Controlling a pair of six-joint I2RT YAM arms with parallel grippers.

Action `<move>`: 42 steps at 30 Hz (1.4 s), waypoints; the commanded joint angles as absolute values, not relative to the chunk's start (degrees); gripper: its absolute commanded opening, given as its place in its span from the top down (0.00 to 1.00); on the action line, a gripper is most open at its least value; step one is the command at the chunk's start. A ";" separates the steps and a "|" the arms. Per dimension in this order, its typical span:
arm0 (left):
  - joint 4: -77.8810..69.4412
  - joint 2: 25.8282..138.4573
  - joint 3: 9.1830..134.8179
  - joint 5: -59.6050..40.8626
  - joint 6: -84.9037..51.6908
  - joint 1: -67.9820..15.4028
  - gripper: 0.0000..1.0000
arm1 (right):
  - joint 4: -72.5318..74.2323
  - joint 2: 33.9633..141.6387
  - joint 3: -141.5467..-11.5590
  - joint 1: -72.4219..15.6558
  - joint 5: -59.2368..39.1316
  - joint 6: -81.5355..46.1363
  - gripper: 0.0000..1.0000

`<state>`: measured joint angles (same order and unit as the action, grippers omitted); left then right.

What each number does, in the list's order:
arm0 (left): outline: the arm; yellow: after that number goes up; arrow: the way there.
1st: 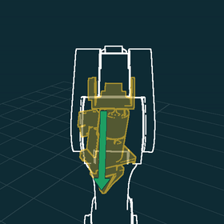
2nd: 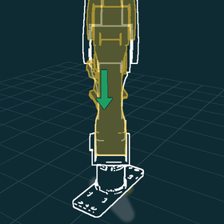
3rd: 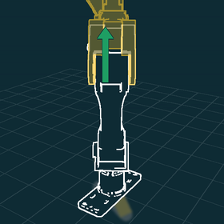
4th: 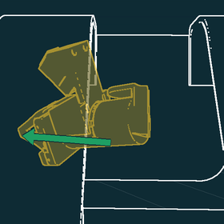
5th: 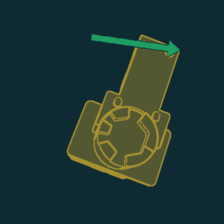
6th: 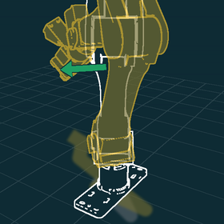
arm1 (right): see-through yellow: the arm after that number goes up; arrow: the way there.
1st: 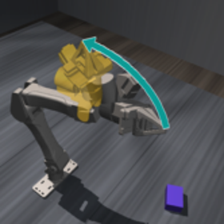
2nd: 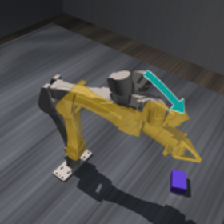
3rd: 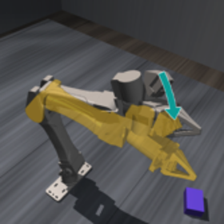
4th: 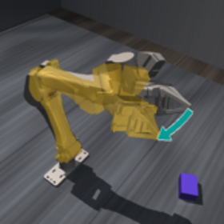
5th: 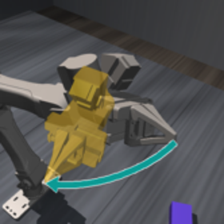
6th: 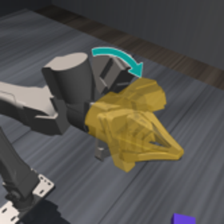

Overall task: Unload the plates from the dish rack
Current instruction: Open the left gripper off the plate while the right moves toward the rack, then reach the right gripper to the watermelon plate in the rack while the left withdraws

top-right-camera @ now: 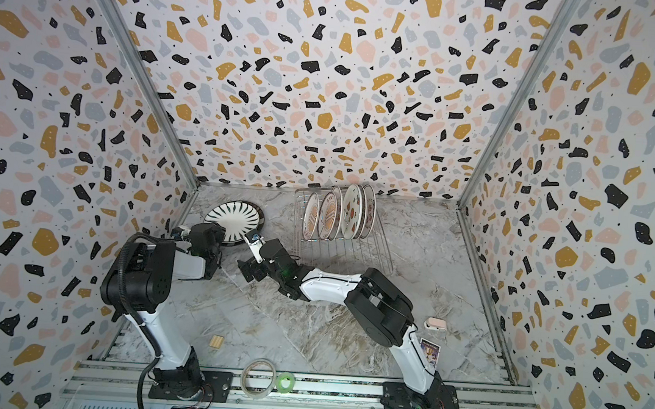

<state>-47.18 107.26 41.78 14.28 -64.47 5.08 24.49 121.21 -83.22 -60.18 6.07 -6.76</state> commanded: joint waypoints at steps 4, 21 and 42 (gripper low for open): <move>-45.58 102.86 40.43 17.95 -62.54 4.90 0.27 | 25.58 116.46 -82.28 -60.69 7.03 -6.36 0.01; -45.79 87.28 32.53 17.47 -59.57 4.29 0.00 | 29.77 107.79 -76.37 -63.54 11.76 -2.31 0.01; -46.63 59.10 25.63 9.36 -42.53 -20.74 0.00 | 28.09 73.58 -53.21 -55.40 18.31 -1.37 0.01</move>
<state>-42.96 60.58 26.04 11.90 -46.85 -18.37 30.28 78.26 -54.83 -58.04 20.49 0.49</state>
